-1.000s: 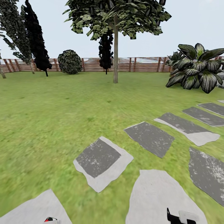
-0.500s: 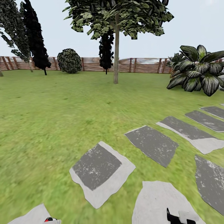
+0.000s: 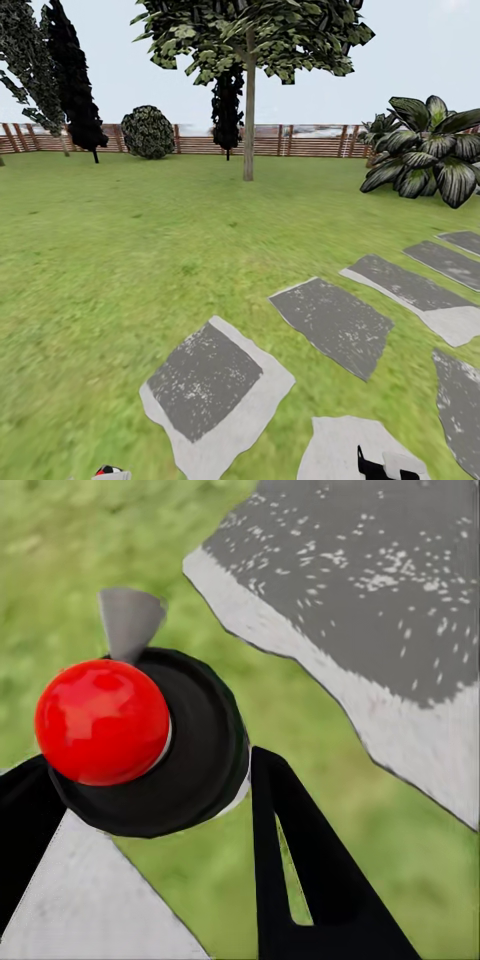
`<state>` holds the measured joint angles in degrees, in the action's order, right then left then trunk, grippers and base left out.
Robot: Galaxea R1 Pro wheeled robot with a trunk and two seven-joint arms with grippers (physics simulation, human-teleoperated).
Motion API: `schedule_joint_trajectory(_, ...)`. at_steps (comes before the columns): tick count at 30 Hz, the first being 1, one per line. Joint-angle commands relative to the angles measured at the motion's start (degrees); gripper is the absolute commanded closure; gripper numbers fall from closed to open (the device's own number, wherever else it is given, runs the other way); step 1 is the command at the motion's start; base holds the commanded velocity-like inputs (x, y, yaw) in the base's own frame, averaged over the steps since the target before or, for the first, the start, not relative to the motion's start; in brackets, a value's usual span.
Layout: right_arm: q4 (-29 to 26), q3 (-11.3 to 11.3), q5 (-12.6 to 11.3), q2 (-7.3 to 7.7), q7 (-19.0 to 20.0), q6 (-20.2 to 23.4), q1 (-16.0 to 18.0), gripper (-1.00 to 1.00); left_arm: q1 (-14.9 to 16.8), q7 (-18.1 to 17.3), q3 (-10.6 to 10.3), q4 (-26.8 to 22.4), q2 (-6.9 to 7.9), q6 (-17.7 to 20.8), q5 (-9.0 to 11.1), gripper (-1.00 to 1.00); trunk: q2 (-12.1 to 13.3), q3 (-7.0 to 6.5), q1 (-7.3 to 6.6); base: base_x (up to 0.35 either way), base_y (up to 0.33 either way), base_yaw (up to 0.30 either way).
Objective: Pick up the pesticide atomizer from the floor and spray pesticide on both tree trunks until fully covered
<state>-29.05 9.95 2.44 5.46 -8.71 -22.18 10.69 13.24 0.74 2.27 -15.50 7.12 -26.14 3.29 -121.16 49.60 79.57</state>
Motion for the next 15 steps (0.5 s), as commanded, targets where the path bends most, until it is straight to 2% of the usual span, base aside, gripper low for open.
schedule_joint_trajectory(1,0.0,0.1,0.3,-0.01,-0.2,-0.1,0.0,-1.00,0.0,0.6,-0.2,0.0,0.00,-0.2,0.1,1.00,0.0,0.05,0.03,0.337,0.000,0.000)
schedule_joint_trajectory(15,0.0,0.1,0.3,-0.01,-0.3,-0.1,0.0,-1.00,0.0,0.6,-0.2,0.0,-0.02,-0.1,0.1,1.00,0.0,0.05,0.03,0.337,0.000,0.000)
